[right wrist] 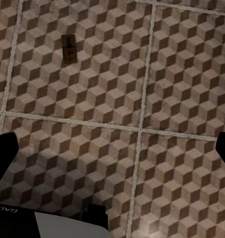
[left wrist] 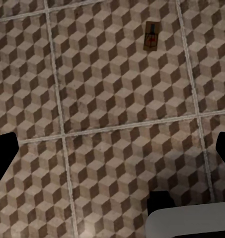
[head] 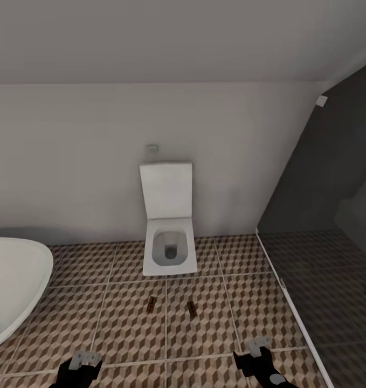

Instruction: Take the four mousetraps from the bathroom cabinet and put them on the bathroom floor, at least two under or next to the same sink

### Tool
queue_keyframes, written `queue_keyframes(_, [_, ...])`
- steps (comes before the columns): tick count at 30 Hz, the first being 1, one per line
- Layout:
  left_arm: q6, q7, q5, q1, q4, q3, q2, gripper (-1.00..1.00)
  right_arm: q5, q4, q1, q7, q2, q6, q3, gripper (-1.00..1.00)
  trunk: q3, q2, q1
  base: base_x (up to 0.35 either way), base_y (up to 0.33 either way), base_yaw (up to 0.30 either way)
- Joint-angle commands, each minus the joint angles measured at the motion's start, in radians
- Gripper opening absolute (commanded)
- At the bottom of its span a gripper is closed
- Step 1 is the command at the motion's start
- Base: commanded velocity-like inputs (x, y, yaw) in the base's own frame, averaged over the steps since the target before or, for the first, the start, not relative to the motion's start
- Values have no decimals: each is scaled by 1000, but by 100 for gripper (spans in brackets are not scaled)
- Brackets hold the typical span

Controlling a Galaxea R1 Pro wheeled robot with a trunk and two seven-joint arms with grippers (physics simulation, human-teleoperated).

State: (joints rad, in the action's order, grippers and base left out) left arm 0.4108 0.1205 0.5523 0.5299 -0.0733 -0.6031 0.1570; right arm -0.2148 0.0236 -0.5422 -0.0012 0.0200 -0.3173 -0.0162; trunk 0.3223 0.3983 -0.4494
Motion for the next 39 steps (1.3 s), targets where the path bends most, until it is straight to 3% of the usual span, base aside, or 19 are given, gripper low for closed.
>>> queue_keyframes(1, [5, 8, 11, 1, -4, -6, -1, 100, -5, -1, -1, 0, 0, -3, -2, 100, 0, 2, -1, 0, 0, 0])
queue_keyframes(39, [5, 8, 11, 1, -5, -6, -1, 100, -5, -2, -1, 1, 0, -3, -2, 100, -61, 2, -1, 0, 0, 0])
